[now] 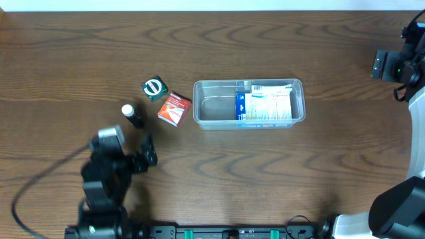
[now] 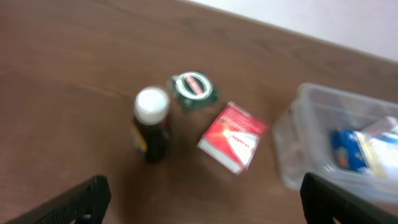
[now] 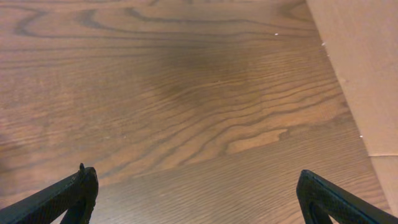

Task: Pack container
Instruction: 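Reach the left gripper to the red Panadol packet and grasp it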

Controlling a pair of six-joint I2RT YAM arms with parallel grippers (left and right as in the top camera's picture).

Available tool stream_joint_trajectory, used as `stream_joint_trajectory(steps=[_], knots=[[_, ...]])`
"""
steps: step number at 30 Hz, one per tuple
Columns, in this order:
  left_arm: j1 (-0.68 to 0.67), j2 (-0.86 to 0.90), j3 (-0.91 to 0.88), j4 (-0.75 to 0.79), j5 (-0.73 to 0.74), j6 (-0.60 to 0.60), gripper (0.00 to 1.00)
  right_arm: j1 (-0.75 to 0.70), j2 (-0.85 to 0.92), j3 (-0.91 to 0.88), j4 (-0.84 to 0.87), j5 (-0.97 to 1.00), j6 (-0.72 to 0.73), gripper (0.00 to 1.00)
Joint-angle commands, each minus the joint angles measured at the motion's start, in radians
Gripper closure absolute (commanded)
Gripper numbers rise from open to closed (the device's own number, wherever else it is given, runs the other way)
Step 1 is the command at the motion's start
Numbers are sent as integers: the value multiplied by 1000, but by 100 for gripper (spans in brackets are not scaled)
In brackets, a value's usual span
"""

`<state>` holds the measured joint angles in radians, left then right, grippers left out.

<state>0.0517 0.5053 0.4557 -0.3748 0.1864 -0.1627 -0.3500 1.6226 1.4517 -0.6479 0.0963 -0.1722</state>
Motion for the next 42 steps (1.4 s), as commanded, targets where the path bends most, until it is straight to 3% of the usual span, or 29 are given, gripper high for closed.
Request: stream_joint_trajectory(steps=[1, 4, 8, 13, 23, 31, 42], knots=[[6, 253, 232, -71, 154, 92, 2, -4, -1, 7, 1, 5, 15, 1], [6, 491, 448, -213, 257, 149, 2, -4, -1, 7, 1, 5, 14, 1], [6, 766, 703, -414, 266, 174, 2, -4, -1, 7, 1, 5, 15, 1], [6, 968, 799, -443, 290, 161, 2, -4, -1, 7, 1, 5, 15, 1], [-53, 1063, 799, -342, 285, 444, 2, -4, -1, 7, 1, 5, 15, 1], [-180, 1088, 799, -260, -14, 446, 2, -4, -1, 7, 1, 5, 15, 1], [-195, 1250, 798, -263, -14, 438, 2, -4, -1, 7, 0, 5, 15, 1]])
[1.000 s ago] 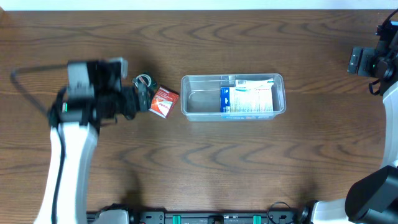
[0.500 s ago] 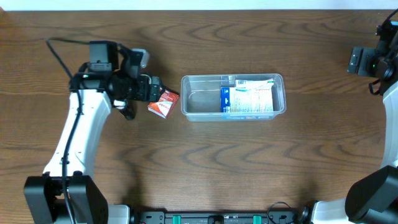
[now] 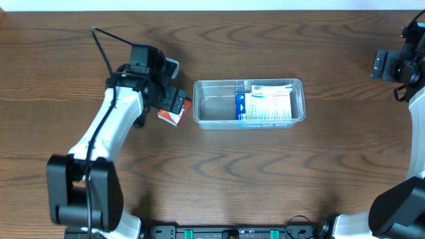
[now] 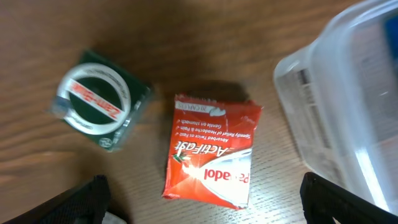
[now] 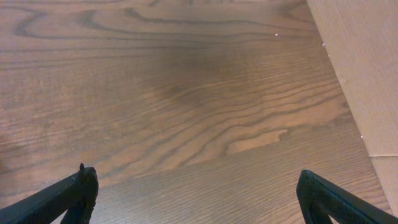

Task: Pack container
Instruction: 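Reach the left gripper to the red Panadol packet and grasp it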

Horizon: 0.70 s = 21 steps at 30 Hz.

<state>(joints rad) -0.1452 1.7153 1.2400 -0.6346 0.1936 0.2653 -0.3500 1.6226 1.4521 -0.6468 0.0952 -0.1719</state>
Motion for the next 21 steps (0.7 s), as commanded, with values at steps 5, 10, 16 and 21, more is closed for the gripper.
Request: stream_joint_trajectory(steps=[5, 10, 16, 21], knots=[[2, 97, 14, -12, -19, 11, 2, -4, -1, 6, -1, 6, 14, 1], [2, 103, 14, -14, -19, 11, 2, -4, -1, 6, 0, 6, 14, 1], [2, 129, 8, -14, -19, 11, 2, -4, -1, 6, 0, 6, 14, 1], [-8, 181, 8, -13, -19, 11, 2, -4, -1, 6, 0, 6, 14, 1]])
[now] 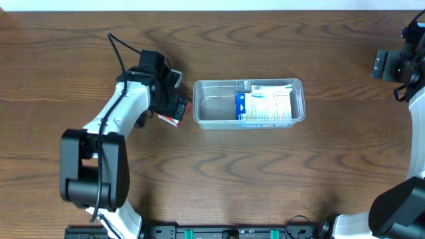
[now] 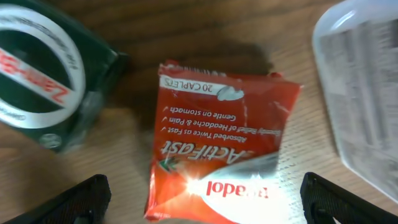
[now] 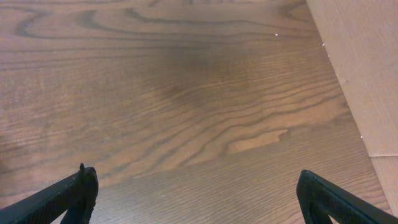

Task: Pack container
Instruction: 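Reach the left gripper to the red Panadol packet and grasp it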

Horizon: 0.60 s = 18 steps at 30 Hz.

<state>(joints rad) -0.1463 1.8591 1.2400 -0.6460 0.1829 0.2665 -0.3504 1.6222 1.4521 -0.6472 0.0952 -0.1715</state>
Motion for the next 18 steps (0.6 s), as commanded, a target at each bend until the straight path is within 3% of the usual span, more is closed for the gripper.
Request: stream_joint_trajectory(steps=[1, 11, 18], knots=[[-11, 48, 8, -1, -8, 10, 2, -4, -1, 6, 0, 6, 14, 1], [-26, 76, 8, 6, -8, 10, 3, -4, -1, 6, 0, 6, 14, 1], [-26, 76, 8, 27, -8, 9, 36, -4, -1, 6, 0, 6, 14, 1]])
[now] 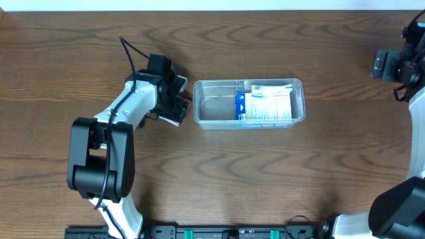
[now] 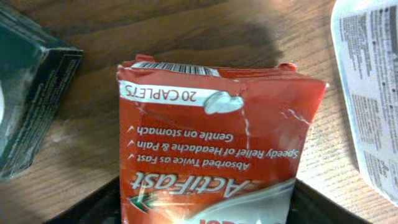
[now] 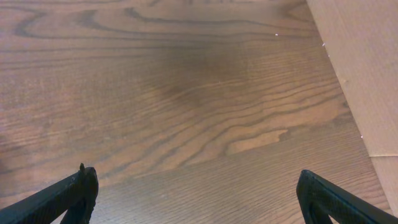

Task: Pack container
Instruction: 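Reach the left gripper to the red Panadol packet and grasp it, then carry the red packet with the left gripper over the container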

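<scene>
A red ActiFast caplet box [image 2: 214, 143] lies on the wooden table just left of the clear plastic container [image 1: 199, 99]. My left gripper [image 2: 205, 208] is down over the box with a dark finger against each side, shut on it. In the overhead view the gripper [image 1: 174, 106] covers nearly all of the box. A blue-and-white packet [image 1: 265, 105] lies in the container's right half. My right gripper [image 3: 199, 199] hangs open over bare wood at the far right of the table.
A dark green box [image 2: 31, 106] sits right beside the red box on its left. The container's wall [image 2: 373, 93] is close on the right. A pale board [image 3: 367, 74] borders the table by the right arm [image 1: 398, 63].
My left gripper has come lower over the red box, and its fingers now press the box's sides where they stood wide apart. The right arm has not moved.
My left gripper hung open near the table's front left, with a bottle, green box and red box ahead. It then stood open above the red box beside the container, then closer, and now grips it. The right gripper stayed open and still.
</scene>
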Controlling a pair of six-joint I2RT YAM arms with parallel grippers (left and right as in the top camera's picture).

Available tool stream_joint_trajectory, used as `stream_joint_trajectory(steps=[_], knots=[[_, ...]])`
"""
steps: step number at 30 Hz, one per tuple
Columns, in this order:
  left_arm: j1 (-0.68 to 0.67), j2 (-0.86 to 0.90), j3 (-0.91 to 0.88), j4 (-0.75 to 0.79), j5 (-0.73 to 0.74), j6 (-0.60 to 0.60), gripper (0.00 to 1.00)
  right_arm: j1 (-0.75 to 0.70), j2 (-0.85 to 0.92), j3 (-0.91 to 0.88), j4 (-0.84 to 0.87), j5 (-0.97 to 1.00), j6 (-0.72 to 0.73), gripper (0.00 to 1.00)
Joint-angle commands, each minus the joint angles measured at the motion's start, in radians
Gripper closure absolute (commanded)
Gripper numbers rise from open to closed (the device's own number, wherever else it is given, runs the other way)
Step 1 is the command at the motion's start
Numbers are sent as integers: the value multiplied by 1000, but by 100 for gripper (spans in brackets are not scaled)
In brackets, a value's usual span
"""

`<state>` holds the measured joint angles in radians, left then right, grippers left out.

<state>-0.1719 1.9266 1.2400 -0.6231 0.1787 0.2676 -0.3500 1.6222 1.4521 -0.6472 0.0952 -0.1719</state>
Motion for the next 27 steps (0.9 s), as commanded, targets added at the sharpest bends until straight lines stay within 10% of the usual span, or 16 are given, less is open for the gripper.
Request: stream_joint_trajectory(steps=[1, 19, 27], knots=[[0, 8, 8, 5, -4, 8, 38, -4, -1, 6, 0, 6, 14, 1], [0, -132, 32, -120, -8, -11, 38, -4, -1, 6, 0, 6, 14, 1], [0, -344, 38, -193, -8, -220, 38, -4, -1, 6, 0, 6, 14, 1]])
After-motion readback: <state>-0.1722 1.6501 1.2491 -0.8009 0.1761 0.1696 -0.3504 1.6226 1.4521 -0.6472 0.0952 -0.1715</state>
